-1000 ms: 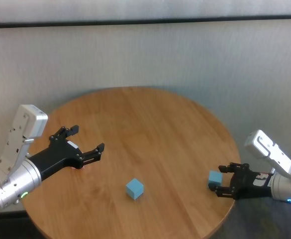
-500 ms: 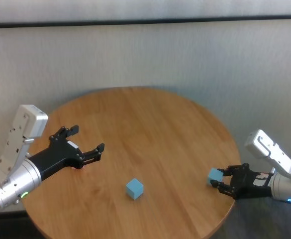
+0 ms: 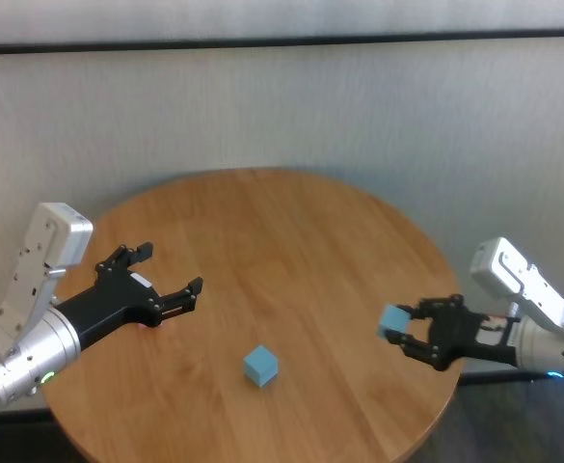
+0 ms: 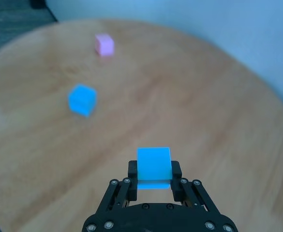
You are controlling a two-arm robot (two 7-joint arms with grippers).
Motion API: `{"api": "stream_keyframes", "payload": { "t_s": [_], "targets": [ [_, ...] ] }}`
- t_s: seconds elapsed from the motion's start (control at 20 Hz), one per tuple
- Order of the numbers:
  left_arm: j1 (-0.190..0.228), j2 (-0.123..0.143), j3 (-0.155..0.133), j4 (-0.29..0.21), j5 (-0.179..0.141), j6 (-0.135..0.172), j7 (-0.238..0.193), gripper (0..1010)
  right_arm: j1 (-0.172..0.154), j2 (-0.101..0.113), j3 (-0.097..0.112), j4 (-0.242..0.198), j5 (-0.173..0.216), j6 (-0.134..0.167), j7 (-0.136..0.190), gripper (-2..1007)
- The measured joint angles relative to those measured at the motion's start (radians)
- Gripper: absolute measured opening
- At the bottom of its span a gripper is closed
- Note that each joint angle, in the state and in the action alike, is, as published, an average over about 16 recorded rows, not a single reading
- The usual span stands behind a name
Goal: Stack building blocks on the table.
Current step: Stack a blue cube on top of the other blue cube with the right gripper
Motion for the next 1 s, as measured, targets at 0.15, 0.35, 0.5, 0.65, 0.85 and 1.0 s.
{"api": "stream_keyframes", "payload": {
  "t_s": [0.15,0.35,0.5,0.65,0.85,1.0],
  "targets": [
    [0.0,0.0,0.0,0.0,0.0,0.0,0.0,1000,0.007,-0.005,-0.016,-0.036,-0.013,-0.024,0.014,374],
    [0.0,0.0,0.0,0.0,0.0,0.0,0.0,1000,0.02,-0.02,-0.047,-0.075,-0.033,-0.042,0.029,374],
    [0.0,0.0,0.0,0.0,0.0,0.0,0.0,1000,0.031,-0.037,-0.073,-0.093,-0.043,-0.034,0.037,374],
    [0.0,0.0,0.0,0.0,0.0,0.0,0.0,1000,0.041,-0.057,-0.095,-0.107,-0.043,0.0,0.04,374],
    [0.0,0.0,0.0,0.0,0.0,0.0,0.0,1000,0.051,-0.084,-0.114,-0.125,-0.026,0.079,0.033,374],
    [0.0,0.0,0.0,0.0,0.0,0.0,0.0,1000,0.06,-0.102,-0.125,-0.138,-0.01,0.146,0.023,374]
  ]
}}
